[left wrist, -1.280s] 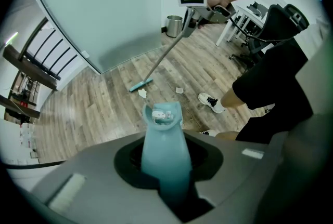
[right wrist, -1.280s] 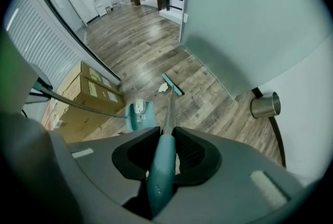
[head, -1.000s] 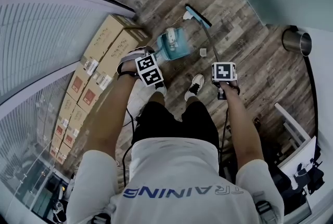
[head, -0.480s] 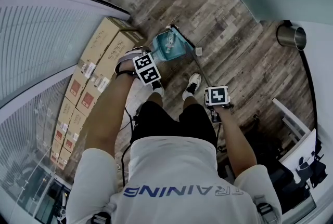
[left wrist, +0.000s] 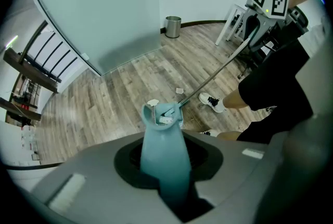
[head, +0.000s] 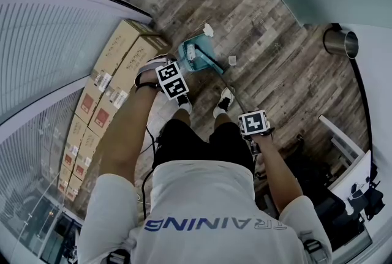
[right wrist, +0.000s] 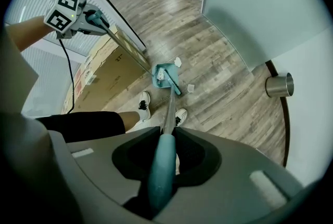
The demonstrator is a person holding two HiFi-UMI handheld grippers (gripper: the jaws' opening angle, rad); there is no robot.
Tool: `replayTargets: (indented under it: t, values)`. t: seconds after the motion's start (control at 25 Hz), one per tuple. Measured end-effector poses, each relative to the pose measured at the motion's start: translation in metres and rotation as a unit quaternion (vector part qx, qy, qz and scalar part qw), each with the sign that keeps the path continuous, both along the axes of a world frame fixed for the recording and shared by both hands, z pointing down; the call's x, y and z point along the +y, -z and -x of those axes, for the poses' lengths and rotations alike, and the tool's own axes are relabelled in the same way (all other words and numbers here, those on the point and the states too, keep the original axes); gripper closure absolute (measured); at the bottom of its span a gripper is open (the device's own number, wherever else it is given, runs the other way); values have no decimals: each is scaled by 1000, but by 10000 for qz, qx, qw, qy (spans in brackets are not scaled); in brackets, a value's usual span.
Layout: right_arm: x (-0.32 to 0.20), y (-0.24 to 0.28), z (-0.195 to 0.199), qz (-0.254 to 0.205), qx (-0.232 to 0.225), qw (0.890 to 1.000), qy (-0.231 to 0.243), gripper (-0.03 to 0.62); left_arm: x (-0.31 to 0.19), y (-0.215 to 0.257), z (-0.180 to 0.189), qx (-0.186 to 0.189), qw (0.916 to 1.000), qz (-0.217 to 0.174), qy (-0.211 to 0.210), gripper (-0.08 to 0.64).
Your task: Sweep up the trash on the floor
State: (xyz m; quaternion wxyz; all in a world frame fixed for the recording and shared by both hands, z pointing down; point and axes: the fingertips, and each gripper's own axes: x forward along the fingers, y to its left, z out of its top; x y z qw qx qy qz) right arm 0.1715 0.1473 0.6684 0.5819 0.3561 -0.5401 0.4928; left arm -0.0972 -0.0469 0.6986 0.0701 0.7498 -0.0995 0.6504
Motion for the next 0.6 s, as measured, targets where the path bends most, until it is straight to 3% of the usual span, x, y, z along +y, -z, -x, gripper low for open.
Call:
replayTargets:
  t: [0.36, 0.6]
  values:
    - [-12, 12, -32, -304, -136, 9952, -917, 486, -1, 0, 0, -2, 10000, -9, -3, 466]
    - [-56, 14, -62, -760, 28, 9874, -1390, 486, -1, -1, 1, 9, 10000, -18, -9, 466]
